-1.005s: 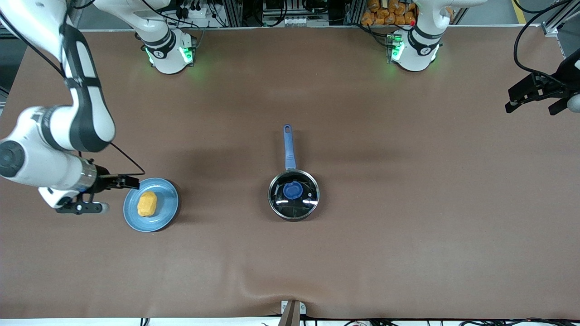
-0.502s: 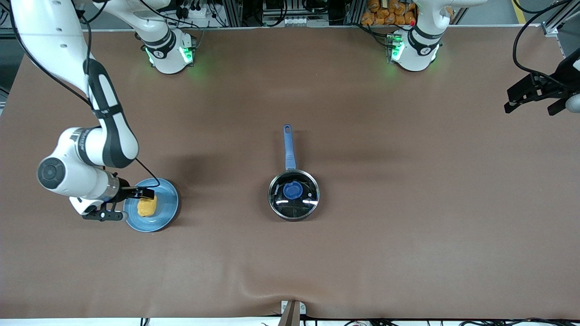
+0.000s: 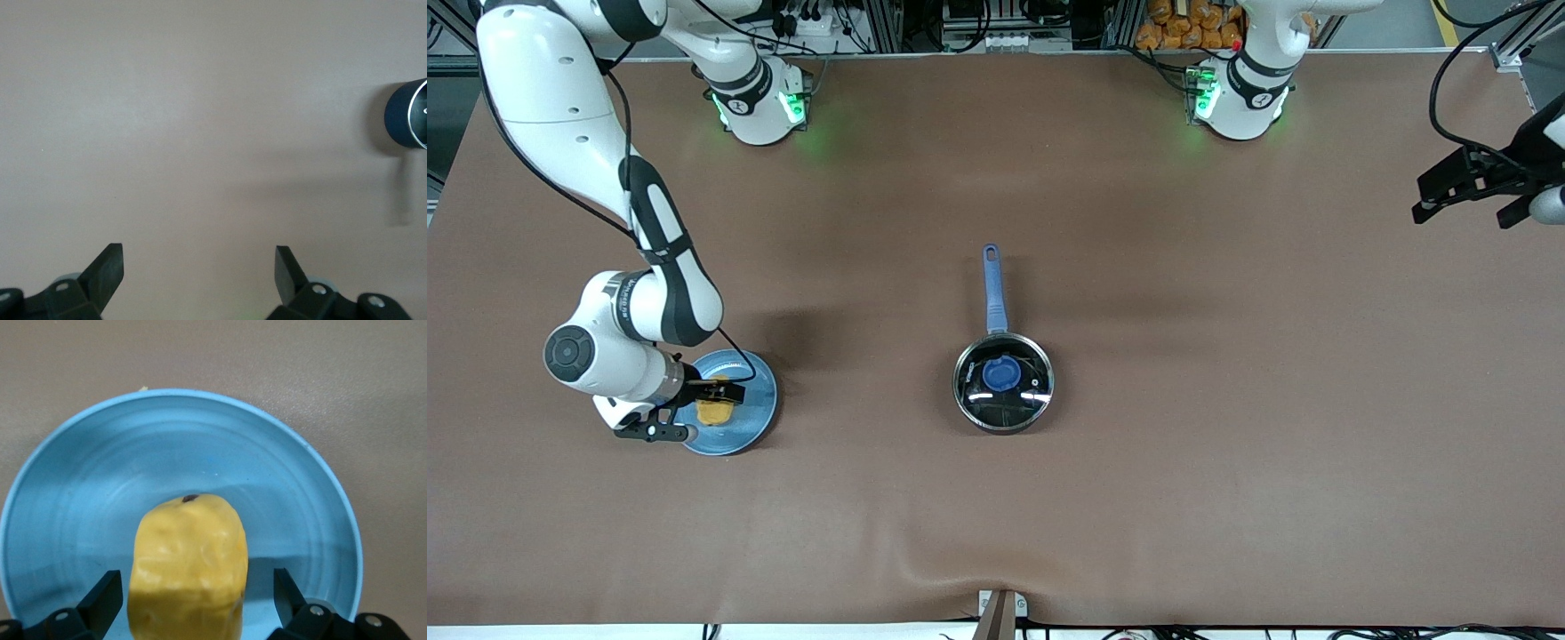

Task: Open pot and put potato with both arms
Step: 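Grasp the potato with the right gripper while the left gripper reaches the lid knob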

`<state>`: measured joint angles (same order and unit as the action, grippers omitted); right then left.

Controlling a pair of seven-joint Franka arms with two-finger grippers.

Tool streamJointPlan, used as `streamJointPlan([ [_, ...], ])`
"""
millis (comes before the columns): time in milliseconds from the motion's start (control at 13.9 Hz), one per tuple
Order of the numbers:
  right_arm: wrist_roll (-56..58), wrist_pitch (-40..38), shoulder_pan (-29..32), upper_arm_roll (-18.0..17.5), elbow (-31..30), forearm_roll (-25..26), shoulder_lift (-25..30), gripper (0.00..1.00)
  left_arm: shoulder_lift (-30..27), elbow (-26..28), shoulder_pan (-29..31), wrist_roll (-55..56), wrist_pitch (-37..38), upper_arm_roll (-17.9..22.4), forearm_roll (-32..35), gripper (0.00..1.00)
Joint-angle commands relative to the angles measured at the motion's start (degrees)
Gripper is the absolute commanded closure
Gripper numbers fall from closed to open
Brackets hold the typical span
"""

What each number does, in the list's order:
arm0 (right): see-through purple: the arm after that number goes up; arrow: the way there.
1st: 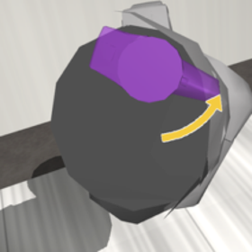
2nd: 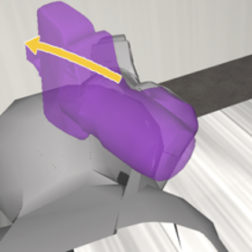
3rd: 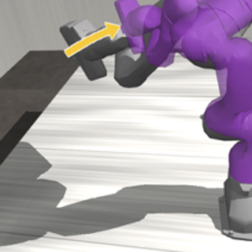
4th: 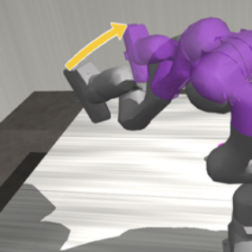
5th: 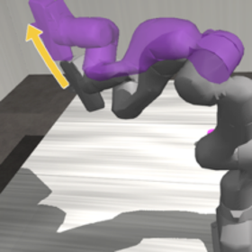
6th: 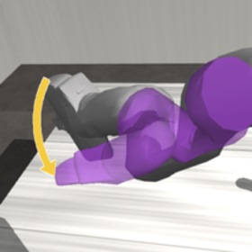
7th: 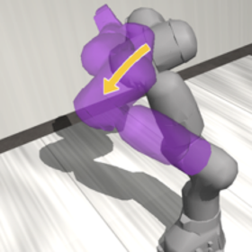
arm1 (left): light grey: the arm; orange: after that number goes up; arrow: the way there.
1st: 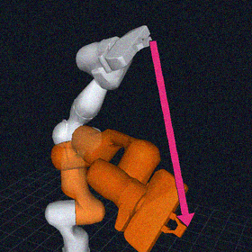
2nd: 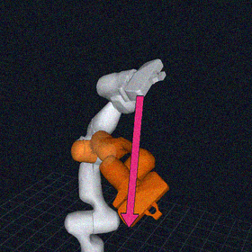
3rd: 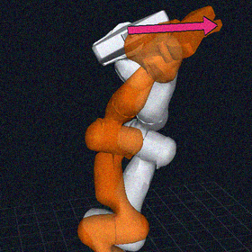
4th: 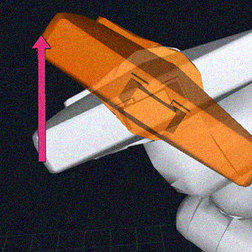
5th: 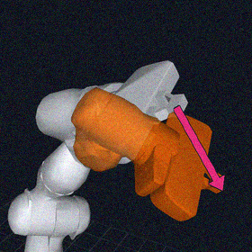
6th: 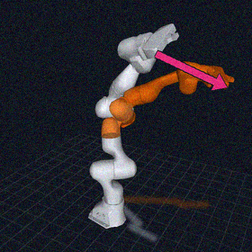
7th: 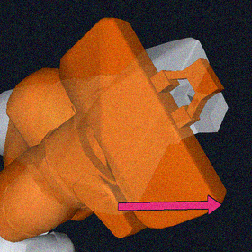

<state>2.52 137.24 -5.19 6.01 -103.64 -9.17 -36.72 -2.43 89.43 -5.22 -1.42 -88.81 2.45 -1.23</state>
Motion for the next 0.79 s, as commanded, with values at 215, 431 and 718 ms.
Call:
streamJointPlan([
  [215,-0.32,0.39,-0.08,-0.12,0.10,-1.02,0.24,0.38,7.07,-4.51,-3.21,14.49,-0.31,-7.36,0.70,0.00],
  [431,-0.32,0.39,-0.08,-0.12,0.28,-1.02,0.24,0.72,12.08,-7.59,-7.85,22.31,-0.75,-9.39,1.05,0.00],
  [718,-0.32,0.48,-0.08,-0.12,0.36,-1.02,0.24,0.84,18.41,-10.15,-14.62,33.47,-7.33,-9.31,1.06,0.00],
])
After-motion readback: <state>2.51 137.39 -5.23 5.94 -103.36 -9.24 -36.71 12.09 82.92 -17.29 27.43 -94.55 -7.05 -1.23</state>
